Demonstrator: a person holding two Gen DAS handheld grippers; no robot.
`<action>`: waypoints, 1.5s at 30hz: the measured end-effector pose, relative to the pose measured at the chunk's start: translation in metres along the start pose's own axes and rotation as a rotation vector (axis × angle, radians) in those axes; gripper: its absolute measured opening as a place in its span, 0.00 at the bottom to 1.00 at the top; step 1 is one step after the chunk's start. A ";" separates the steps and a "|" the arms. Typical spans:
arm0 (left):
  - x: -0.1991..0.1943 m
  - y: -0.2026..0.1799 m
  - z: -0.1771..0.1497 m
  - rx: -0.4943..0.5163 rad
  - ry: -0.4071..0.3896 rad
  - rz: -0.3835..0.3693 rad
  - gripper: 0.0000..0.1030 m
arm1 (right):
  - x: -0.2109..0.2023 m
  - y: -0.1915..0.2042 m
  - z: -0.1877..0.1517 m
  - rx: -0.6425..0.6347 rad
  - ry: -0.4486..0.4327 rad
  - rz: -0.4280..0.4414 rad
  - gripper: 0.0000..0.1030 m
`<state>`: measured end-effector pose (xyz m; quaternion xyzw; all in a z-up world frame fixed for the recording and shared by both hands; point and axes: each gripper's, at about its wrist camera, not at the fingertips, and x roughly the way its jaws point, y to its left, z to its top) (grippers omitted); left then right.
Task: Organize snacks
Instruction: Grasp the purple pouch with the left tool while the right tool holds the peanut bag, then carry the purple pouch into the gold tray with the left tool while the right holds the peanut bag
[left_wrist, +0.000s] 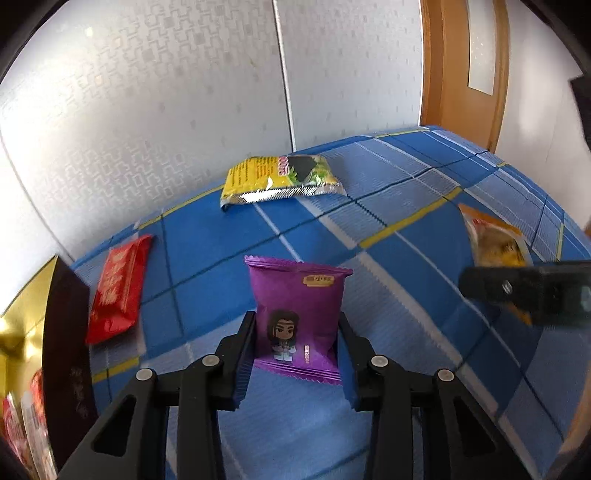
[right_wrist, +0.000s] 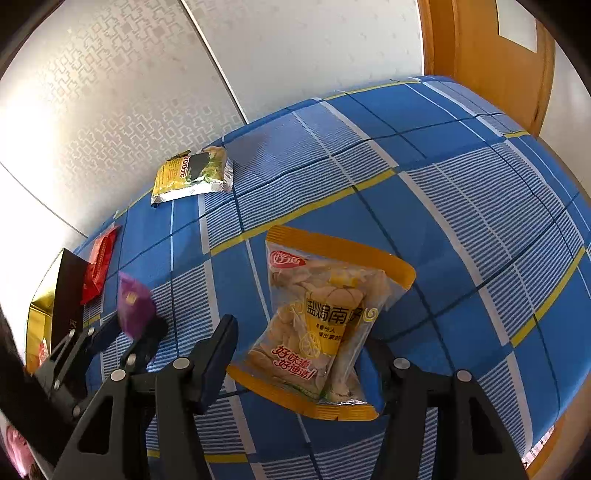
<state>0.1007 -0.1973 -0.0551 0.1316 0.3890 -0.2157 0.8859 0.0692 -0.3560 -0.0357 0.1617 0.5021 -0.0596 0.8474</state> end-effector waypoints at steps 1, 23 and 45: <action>-0.004 0.001 -0.004 -0.005 -0.001 0.002 0.38 | 0.000 0.001 0.000 -0.002 0.000 -0.001 0.59; -0.077 0.050 -0.049 -0.140 -0.126 -0.064 0.38 | 0.007 0.021 -0.005 -0.091 -0.026 -0.094 0.59; -0.130 0.163 -0.078 -0.347 -0.181 0.021 0.38 | -0.001 0.028 -0.005 -0.068 -0.074 -0.097 0.57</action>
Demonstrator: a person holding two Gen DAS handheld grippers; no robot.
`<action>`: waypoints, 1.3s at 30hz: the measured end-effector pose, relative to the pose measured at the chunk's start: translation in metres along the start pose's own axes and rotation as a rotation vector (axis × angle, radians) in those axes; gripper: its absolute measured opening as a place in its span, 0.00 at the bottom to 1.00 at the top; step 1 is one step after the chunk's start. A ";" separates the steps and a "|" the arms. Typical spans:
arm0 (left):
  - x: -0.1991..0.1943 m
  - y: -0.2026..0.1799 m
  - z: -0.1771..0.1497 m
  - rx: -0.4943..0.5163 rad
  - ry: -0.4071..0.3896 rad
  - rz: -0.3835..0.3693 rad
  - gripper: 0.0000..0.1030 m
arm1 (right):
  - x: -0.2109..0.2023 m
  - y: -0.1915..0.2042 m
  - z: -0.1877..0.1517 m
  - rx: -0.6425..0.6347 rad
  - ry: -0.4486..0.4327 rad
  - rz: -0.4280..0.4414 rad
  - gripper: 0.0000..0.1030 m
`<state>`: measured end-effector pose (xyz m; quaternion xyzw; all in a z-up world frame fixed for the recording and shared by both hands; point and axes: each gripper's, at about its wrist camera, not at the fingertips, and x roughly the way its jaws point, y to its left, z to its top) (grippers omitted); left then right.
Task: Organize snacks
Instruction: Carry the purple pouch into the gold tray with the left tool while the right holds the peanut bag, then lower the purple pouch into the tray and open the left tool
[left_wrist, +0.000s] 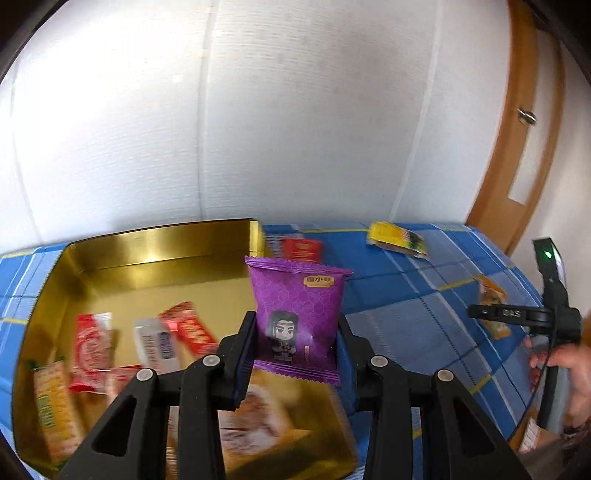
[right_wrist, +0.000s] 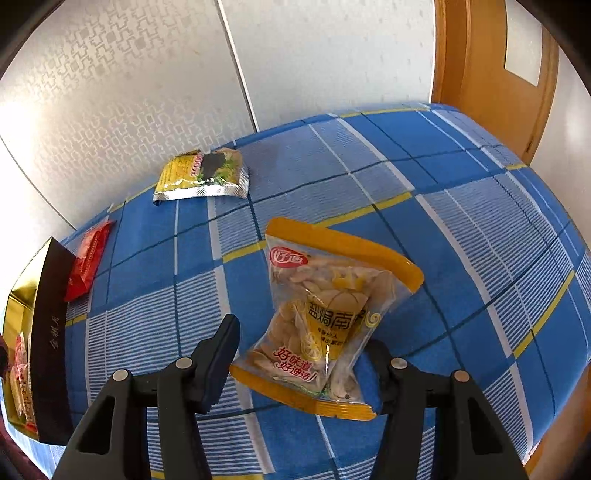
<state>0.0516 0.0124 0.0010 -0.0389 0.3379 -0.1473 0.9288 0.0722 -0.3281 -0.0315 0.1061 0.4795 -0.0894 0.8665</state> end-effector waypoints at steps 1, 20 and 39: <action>-0.001 0.009 0.001 -0.015 0.001 0.013 0.38 | -0.001 0.002 0.000 -0.005 -0.005 -0.001 0.57; 0.014 0.113 -0.008 -0.180 0.121 0.165 0.39 | -0.010 0.069 -0.004 -0.098 -0.010 0.105 0.57; 0.015 0.131 -0.009 -0.286 0.175 0.223 0.52 | -0.021 0.133 -0.010 -0.183 -0.030 0.241 0.57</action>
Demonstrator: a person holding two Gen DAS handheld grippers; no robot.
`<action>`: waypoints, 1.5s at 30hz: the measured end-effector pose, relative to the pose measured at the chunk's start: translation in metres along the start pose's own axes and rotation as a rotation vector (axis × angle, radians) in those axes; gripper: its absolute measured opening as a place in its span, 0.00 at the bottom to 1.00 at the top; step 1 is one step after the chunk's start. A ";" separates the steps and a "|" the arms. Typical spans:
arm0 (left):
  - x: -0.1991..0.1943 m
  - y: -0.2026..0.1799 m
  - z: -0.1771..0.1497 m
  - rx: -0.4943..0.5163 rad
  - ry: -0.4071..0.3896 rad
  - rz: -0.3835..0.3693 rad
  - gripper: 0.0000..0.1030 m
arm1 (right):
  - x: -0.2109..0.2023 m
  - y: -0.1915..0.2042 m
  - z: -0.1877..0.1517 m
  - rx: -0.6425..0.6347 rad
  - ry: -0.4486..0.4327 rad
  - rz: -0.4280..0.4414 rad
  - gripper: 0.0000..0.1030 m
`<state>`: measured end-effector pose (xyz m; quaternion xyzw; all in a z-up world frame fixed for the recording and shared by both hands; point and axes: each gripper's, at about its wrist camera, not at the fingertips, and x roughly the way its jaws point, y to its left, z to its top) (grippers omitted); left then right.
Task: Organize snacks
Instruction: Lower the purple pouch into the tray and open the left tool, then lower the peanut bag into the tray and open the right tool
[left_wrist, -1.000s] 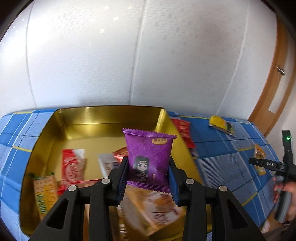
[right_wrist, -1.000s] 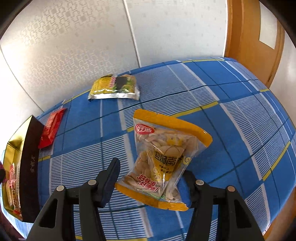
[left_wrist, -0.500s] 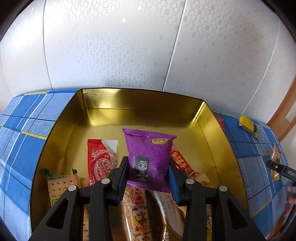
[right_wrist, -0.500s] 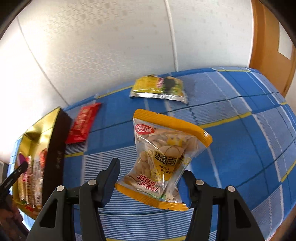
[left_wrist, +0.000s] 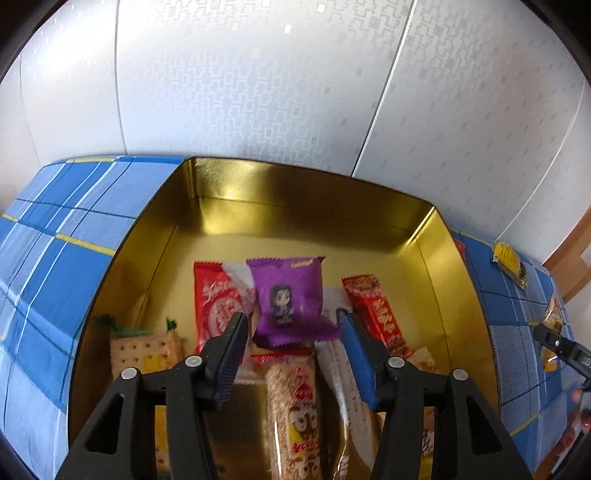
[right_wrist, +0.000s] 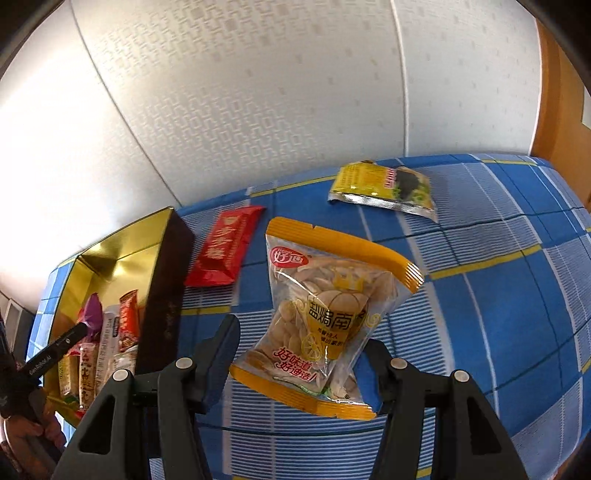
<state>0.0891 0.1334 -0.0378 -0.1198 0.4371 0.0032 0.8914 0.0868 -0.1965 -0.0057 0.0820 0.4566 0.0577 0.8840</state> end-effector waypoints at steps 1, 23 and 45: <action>-0.001 0.001 -0.001 0.000 0.003 0.003 0.52 | -0.001 0.004 0.000 -0.005 -0.002 0.009 0.57; -0.032 0.000 -0.026 0.077 -0.030 0.016 0.66 | 0.005 0.113 -0.001 -0.207 -0.043 0.210 0.57; -0.042 0.021 -0.027 0.034 -0.032 0.029 0.68 | 0.068 0.169 -0.010 -0.395 0.052 0.111 0.60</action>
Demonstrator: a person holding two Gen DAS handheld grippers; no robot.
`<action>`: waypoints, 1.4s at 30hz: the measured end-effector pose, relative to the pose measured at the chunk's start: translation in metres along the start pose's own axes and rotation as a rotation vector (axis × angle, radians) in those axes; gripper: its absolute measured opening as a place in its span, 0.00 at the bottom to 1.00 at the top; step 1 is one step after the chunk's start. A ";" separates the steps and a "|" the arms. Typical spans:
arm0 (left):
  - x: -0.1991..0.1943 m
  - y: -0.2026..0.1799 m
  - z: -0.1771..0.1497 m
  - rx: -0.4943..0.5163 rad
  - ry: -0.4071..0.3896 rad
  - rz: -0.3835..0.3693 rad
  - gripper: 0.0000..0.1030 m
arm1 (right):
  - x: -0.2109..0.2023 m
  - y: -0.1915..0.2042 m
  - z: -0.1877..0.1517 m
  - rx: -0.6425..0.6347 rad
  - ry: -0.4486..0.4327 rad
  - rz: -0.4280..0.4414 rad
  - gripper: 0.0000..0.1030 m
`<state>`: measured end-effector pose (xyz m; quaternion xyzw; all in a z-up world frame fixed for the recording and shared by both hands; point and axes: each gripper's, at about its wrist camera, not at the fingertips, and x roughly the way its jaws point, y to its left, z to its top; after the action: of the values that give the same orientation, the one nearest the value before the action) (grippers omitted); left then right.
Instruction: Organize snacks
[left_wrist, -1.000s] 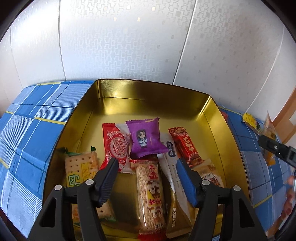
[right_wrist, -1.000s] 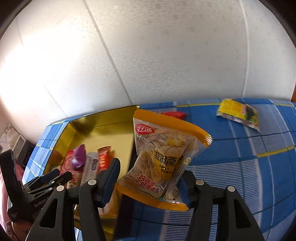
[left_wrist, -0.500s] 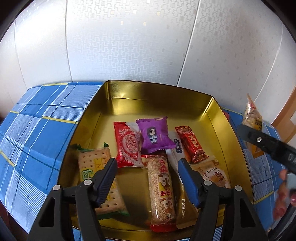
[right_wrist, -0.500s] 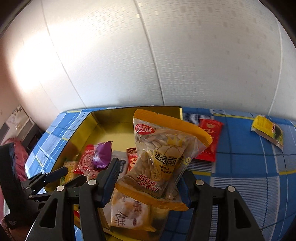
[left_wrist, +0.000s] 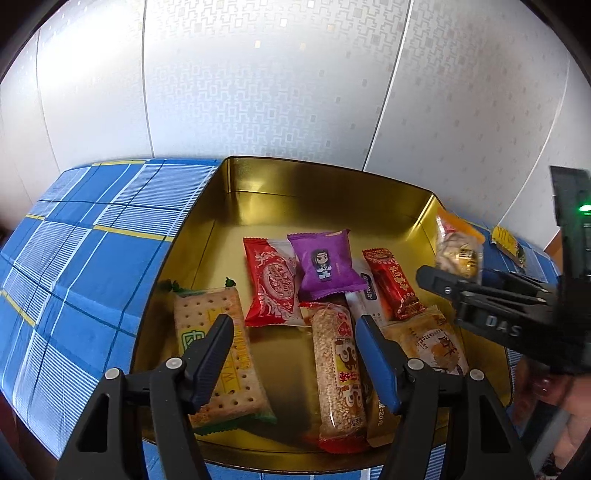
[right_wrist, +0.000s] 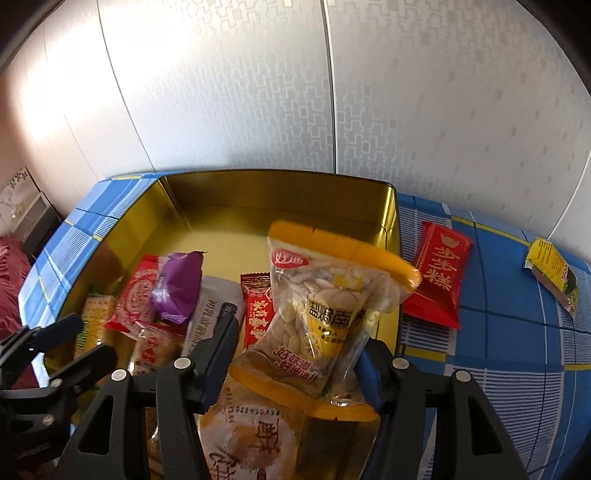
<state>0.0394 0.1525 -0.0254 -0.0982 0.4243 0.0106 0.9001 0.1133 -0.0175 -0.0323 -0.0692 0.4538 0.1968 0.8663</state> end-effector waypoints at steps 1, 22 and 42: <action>0.000 0.000 0.000 -0.001 0.002 0.000 0.68 | 0.000 0.001 0.000 -0.005 0.004 -0.007 0.61; 0.001 -0.010 0.000 0.010 -0.002 0.005 0.70 | -0.037 -0.013 0.004 0.032 -0.161 0.013 0.63; 0.005 -0.045 0.000 0.044 0.006 -0.053 0.83 | -0.046 -0.148 -0.026 0.480 -0.116 -0.016 0.59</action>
<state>0.0474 0.1083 -0.0217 -0.0898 0.4246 -0.0228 0.9006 0.1296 -0.1730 -0.0185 0.1464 0.4365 0.0802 0.8841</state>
